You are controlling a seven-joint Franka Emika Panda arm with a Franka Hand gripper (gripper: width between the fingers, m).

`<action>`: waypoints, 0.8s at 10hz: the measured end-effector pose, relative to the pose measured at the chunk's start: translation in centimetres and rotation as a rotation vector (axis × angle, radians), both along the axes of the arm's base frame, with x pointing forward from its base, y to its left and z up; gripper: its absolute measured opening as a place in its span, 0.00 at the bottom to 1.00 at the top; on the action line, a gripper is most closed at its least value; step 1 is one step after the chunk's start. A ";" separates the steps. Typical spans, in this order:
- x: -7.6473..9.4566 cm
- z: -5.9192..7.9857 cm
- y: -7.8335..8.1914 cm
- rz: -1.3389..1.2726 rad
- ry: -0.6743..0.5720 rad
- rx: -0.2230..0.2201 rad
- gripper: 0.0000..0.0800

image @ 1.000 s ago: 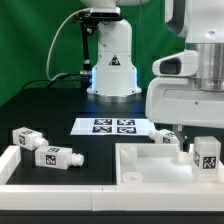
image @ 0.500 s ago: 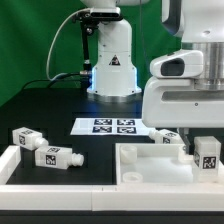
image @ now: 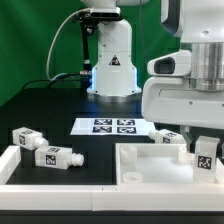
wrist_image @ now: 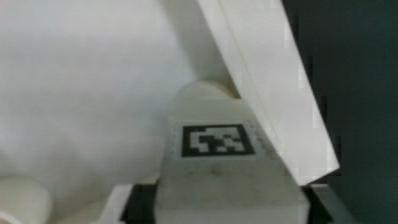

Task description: Assemble one leg

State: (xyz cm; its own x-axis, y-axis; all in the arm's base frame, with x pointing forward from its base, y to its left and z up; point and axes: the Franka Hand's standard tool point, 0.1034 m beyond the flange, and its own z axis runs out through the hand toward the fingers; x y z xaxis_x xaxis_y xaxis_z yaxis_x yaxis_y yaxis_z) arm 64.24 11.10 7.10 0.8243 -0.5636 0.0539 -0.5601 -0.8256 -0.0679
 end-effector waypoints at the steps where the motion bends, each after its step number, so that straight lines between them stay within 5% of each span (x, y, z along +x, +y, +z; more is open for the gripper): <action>1: 0.0 0.0 0.0 -0.129 0.004 0.007 0.36; 5: -0.1 0.0 -0.2 -0.735 0.044 0.081 0.36; 8: -0.2 0.0 -0.1 -0.959 0.059 0.121 0.36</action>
Offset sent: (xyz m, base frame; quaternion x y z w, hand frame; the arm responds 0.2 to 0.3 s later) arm 0.0056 0.0015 0.0074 0.0006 -0.0232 0.4179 0.9082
